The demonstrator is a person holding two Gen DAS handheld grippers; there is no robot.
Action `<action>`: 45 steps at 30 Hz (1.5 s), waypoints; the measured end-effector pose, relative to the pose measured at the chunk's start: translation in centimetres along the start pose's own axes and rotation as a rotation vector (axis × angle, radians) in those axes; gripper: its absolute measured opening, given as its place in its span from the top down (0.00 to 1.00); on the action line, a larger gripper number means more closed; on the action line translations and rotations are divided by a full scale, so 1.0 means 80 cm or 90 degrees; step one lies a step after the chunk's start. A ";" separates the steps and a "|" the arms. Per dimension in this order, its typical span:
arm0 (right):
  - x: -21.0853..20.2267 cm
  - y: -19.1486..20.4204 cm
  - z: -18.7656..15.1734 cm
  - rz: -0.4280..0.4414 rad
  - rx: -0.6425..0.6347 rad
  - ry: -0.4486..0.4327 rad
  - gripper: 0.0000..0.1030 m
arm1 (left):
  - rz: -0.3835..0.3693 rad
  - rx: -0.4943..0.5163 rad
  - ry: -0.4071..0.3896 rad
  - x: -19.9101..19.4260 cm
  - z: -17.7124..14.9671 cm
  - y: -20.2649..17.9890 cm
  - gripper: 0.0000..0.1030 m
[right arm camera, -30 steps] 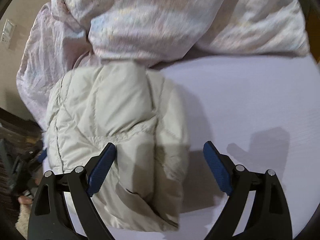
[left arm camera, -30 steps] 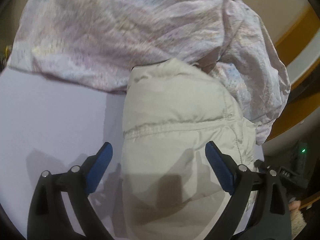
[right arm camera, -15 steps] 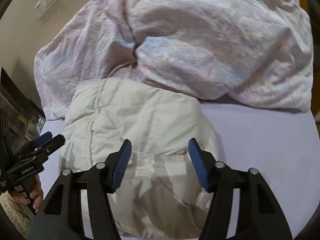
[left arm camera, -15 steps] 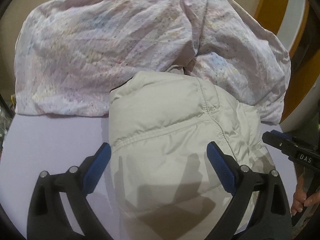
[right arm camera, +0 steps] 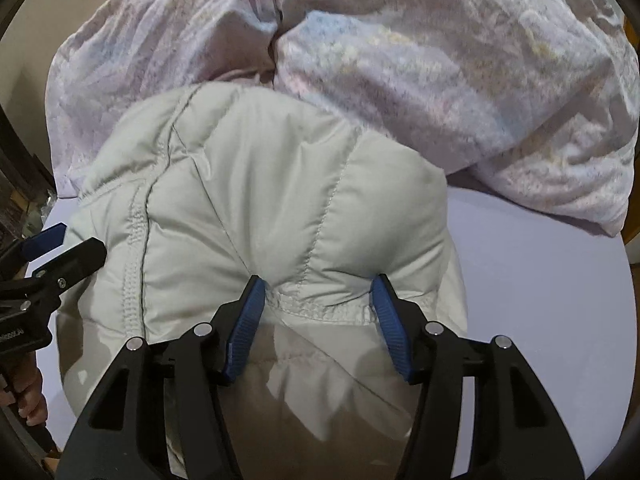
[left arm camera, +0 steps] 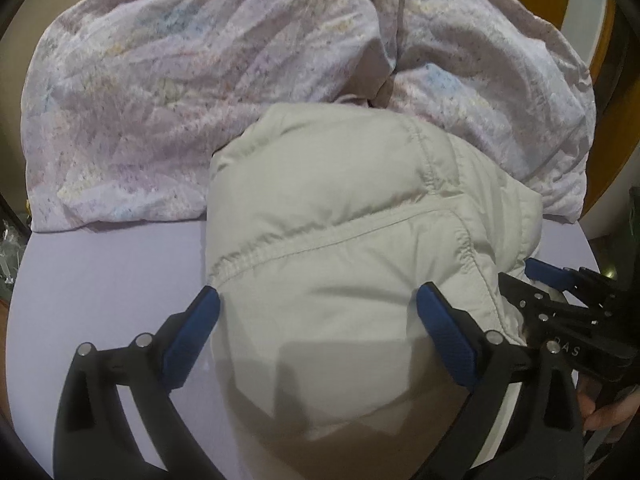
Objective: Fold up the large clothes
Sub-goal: 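Lower the jacket bundle onto the table with both grippers, then press the jacket bundle flat with both grippers side by side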
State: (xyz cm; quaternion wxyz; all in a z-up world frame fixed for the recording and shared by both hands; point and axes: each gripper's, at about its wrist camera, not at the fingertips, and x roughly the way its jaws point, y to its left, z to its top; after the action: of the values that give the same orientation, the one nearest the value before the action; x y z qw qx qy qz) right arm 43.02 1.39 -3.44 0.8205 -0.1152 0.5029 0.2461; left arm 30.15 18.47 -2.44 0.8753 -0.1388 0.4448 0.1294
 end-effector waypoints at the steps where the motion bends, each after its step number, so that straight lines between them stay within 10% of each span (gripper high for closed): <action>1: 0.003 -0.002 0.000 0.003 0.003 0.004 0.44 | -0.002 -0.007 0.004 0.004 -0.001 0.002 0.02; 20: 0.009 -0.001 -0.005 0.002 0.016 -0.005 0.43 | 0.023 0.017 0.010 0.032 -0.006 0.000 0.02; 30: -0.014 -0.015 0.033 -0.043 0.069 -0.097 0.43 | 0.017 0.010 0.003 0.032 -0.009 0.003 0.02; 45: 0.042 -0.044 0.009 -0.055 0.079 -0.098 0.23 | 0.009 0.031 -0.044 0.036 -0.016 -0.002 0.02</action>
State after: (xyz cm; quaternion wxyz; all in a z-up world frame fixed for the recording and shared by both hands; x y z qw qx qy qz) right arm 46.68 -0.30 -6.27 0.8722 -0.0661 0.4471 0.1870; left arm 30.91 18.18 -5.50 0.8923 -0.1098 0.4182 0.1298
